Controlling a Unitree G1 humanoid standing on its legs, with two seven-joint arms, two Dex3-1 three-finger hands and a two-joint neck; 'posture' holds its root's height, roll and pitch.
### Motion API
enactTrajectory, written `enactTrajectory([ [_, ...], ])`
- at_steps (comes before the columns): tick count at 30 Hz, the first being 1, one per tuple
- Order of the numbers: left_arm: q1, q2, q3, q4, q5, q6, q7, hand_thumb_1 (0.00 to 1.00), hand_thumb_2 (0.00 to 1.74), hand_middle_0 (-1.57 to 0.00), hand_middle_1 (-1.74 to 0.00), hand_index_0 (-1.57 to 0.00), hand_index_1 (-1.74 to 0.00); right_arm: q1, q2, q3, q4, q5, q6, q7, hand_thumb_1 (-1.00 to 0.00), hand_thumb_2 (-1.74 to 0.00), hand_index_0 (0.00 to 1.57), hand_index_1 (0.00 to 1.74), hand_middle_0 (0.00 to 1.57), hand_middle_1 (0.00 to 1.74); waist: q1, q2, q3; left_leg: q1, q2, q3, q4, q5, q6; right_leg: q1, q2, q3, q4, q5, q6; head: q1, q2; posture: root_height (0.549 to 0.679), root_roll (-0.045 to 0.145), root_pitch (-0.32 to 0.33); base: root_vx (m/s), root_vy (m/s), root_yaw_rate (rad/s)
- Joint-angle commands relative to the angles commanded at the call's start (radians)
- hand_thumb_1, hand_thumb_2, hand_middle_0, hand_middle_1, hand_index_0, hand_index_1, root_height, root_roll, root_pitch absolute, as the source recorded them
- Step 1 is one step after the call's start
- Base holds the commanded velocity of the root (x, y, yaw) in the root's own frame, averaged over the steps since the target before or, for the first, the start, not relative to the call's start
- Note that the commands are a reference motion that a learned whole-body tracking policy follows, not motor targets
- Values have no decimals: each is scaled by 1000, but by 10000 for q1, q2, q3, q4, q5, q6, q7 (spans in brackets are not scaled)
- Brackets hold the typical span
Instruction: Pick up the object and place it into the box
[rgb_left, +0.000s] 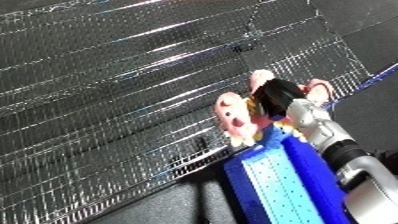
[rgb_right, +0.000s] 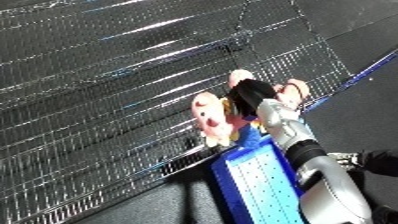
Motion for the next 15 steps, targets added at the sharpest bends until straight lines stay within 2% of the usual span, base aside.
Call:
enactTrajectory([
  [6,-46,8,43,102,49,83,4,1000,1740,-1570,-1740,-1570,-1740,264,-291,-317,-835,83,-7,-186,-1000,-1740,1570,1740,1570,1740,-40,-123,-77,83,35,-11,-17,12,6,115,6,-22,-21,31,-6,227,204,634,65,-118,-27,-8,10],
  [15,-73,13,102,369,70,140,9,1000,1740,-1570,-1740,-1570,-1740,997,-1154,-1389,-2821,280,-155,-597,-1000,-1740,1570,1740,1570,1740,-221,-301,-254,271,119,2,63,-69,15,335,21,-4,-81,31,-22,587,374,635,64,-133,-10,-8,-25],
])
